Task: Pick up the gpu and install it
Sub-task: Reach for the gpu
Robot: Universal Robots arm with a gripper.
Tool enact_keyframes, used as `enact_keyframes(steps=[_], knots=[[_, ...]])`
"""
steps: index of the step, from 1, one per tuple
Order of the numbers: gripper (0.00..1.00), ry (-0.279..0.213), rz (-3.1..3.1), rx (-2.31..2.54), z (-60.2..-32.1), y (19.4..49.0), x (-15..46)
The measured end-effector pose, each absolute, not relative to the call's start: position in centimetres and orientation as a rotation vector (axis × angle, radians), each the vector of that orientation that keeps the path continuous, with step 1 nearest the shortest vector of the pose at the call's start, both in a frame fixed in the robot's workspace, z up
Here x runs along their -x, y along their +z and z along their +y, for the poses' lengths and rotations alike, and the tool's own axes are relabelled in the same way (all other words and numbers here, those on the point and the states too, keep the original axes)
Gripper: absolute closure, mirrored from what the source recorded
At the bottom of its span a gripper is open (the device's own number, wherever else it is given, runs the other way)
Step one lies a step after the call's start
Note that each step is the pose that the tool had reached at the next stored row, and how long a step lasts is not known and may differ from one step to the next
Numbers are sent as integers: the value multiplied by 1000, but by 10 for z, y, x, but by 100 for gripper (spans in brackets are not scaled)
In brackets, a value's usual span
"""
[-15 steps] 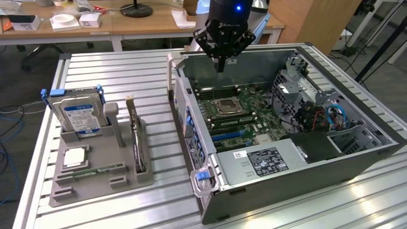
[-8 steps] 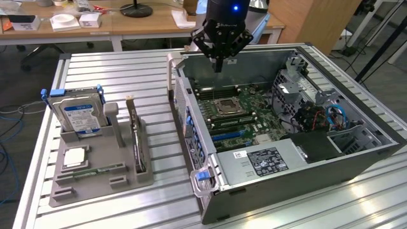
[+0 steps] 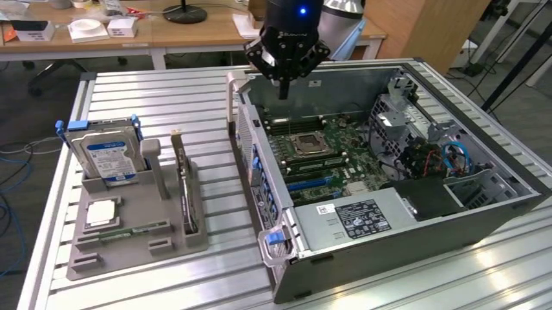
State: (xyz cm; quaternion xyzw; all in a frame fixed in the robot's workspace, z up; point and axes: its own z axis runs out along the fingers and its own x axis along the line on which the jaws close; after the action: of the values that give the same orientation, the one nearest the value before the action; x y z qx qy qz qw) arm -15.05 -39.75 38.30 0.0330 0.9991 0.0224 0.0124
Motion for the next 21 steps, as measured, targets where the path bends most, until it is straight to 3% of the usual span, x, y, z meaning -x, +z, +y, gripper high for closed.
enact_keyframes(steps=[21], knots=[[86,70,3114,-118,-397,382,177]])
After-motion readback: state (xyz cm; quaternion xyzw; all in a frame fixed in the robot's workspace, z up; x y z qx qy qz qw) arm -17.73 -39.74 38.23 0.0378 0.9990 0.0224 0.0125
